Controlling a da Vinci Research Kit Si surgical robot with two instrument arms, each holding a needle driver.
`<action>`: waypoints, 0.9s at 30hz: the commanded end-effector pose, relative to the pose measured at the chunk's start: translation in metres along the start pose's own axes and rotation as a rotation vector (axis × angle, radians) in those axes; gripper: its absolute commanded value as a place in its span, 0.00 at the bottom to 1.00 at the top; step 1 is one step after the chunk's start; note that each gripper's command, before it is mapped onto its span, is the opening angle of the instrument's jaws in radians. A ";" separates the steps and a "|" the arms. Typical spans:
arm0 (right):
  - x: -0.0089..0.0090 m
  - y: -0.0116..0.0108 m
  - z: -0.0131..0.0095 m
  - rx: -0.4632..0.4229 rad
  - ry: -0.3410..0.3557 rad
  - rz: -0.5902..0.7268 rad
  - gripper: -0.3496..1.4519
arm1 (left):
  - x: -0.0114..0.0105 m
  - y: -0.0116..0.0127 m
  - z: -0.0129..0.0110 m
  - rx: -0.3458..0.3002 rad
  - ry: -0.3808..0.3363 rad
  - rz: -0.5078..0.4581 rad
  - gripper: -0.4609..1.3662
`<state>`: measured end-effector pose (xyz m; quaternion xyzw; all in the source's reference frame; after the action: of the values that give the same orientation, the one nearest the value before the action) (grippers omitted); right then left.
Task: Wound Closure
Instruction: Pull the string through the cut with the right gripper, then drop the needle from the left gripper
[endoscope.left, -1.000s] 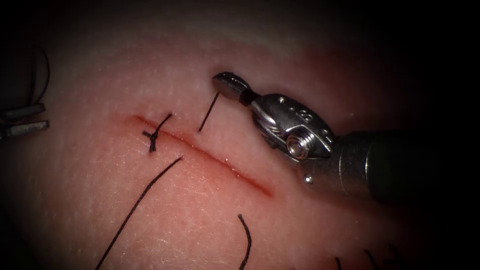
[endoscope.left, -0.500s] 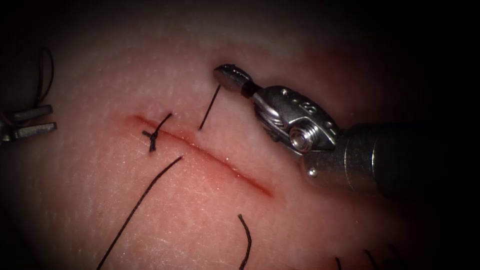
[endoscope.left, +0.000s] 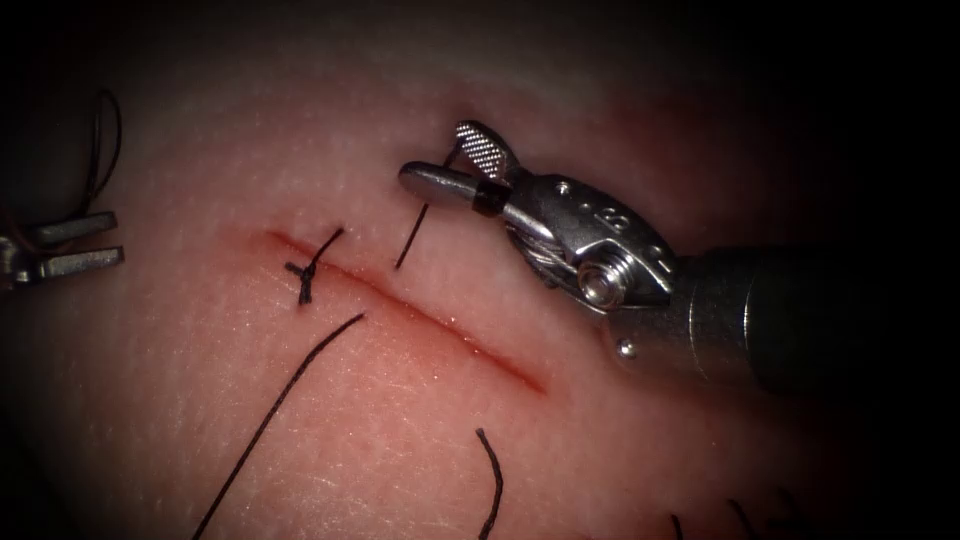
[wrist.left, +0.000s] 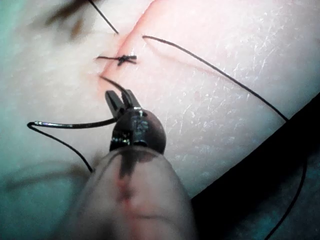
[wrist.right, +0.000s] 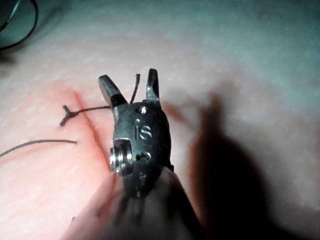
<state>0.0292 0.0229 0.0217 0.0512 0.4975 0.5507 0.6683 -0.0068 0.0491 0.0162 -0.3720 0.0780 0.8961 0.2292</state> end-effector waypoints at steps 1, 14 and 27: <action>0.0000 0.0002 -0.0003 0.008 -0.001 -0.007 0.78 | 0.0000 -0.0001 -0.0001 -0.007 0.000 0.000 0.06; -0.0014 0.0007 -0.0035 0.044 -0.001 -0.076 0.78 | 0.0003 0.0000 0.0002 -0.011 0.014 0.065 0.06; -0.0027 -0.0035 -0.0061 0.082 0.008 -0.162 0.84 | 0.0009 0.0001 0.0009 -0.013 0.039 0.111 0.06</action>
<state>0.0276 0.0160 0.0178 0.0339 0.5248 0.4729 0.7070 -0.0081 0.0496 0.0162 -0.3865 0.0992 0.8999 0.1757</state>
